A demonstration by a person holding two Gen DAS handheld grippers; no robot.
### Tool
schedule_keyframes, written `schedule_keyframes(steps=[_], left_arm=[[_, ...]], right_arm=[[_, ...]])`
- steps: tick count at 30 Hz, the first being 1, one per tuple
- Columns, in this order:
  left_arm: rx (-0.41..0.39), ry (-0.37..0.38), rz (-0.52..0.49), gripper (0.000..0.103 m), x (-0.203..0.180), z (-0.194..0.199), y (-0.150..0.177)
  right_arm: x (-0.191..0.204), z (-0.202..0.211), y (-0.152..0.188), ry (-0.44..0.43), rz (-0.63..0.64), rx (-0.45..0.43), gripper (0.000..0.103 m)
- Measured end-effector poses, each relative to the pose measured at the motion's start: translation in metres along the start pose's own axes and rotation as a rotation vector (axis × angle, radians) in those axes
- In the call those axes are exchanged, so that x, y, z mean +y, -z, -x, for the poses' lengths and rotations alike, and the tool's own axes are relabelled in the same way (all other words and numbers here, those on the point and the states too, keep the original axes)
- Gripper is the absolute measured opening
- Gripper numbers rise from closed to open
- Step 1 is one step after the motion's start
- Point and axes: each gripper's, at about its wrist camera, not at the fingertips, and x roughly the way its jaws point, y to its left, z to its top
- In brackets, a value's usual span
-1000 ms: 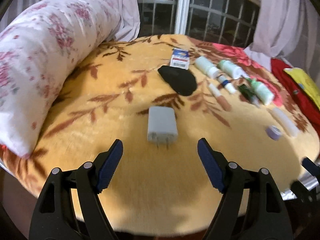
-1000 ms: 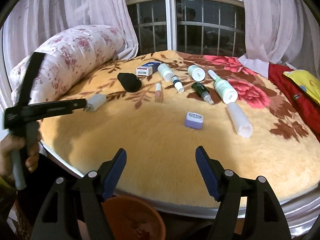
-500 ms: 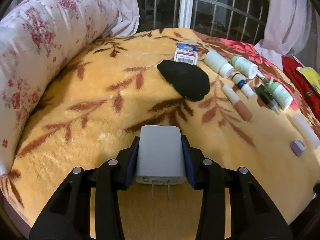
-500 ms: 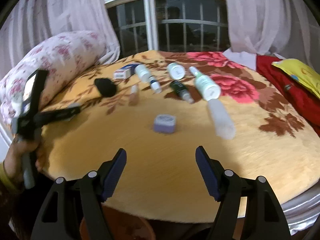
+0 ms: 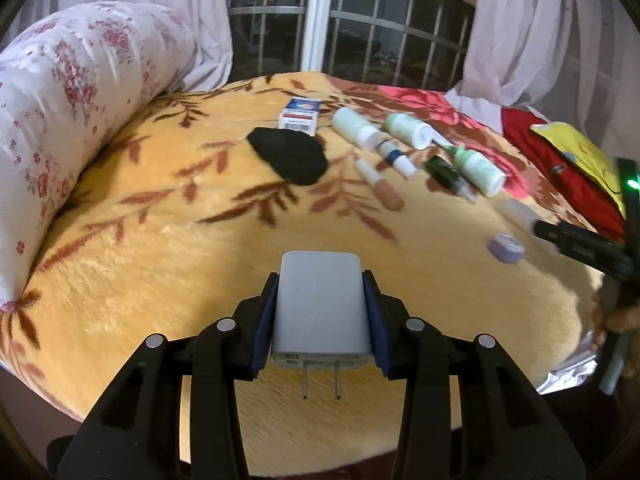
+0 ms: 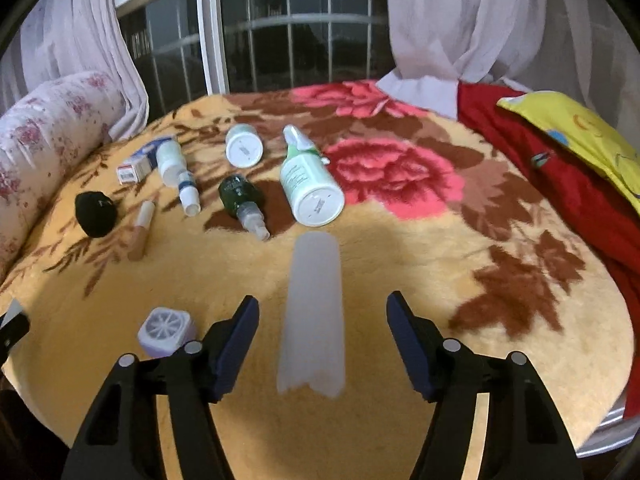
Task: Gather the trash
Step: 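Drop the charger in the bin with the left gripper while the right gripper drops the white tube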
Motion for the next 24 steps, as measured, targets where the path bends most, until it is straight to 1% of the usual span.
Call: schedule_keyframes(steps=[1, 3, 4, 5, 7, 10, 12, 15, 18, 20, 22, 23, 24], left_arm=[[-0.002, 0.005, -0.002, 0.039, -0.003, 0.002, 0.001], [-0.002, 0.01, -0.009, 0.04, -0.006, 0.003, 0.002], [-0.001, 0.012, -0.014, 0.039, -0.008, 0.004, 0.002], [0.0, 0.013, -0.016, 0.039, -0.009, 0.004, 0.003], [0.004, 0.017, -0.02, 0.04, -0.011, 0.005, 0.006], [0.006, 0.02, -0.025, 0.04, -0.012, 0.007, 0.011], [0.01, 0.027, -0.029, 0.04, -0.014, 0.009, 0.014], [0.009, 0.039, -0.035, 0.04, -0.018, 0.015, 0.017], [0.01, 0.057, -0.051, 0.04, -0.022, 0.027, 0.024], [0.013, 0.066, -0.059, 0.04, -0.024, 0.035, 0.029], [0.022, 0.08, -0.075, 0.04, -0.028, 0.044, 0.038], [0.03, 0.086, -0.081, 0.039, -0.03, 0.048, 0.042], [0.04, 0.092, -0.088, 0.039, -0.031, 0.051, 0.048]], right_arm=[[0.003, -0.007, -0.002, 0.015, 0.014, 0.022, 0.063], [0.006, -0.016, -0.004, 0.034, 0.025, 0.05, 0.053], [0.007, -0.023, -0.004, 0.038, 0.032, 0.08, 0.037], [0.008, -0.027, -0.004, 0.028, 0.031, 0.099, 0.029], [0.005, -0.027, -0.003, 0.025, 0.017, 0.094, 0.027], [0.005, -0.014, -0.002, 0.033, 0.024, 0.05, 0.026], [0.005, 0.001, -0.003, 0.031, 0.025, 0.017, 0.026], [0.007, 0.026, -0.002, 0.0, 0.026, -0.021, 0.026], [0.018, 0.058, 0.008, -0.056, 0.051, -0.061, 0.026], [0.031, 0.086, 0.021, -0.115, 0.082, -0.081, 0.026], [0.041, 0.101, 0.032, -0.173, 0.103, -0.077, 0.026], [0.05, 0.111, 0.043, -0.22, 0.119, -0.063, 0.026], [0.057, 0.117, 0.049, -0.245, 0.129, -0.051, 0.026]])
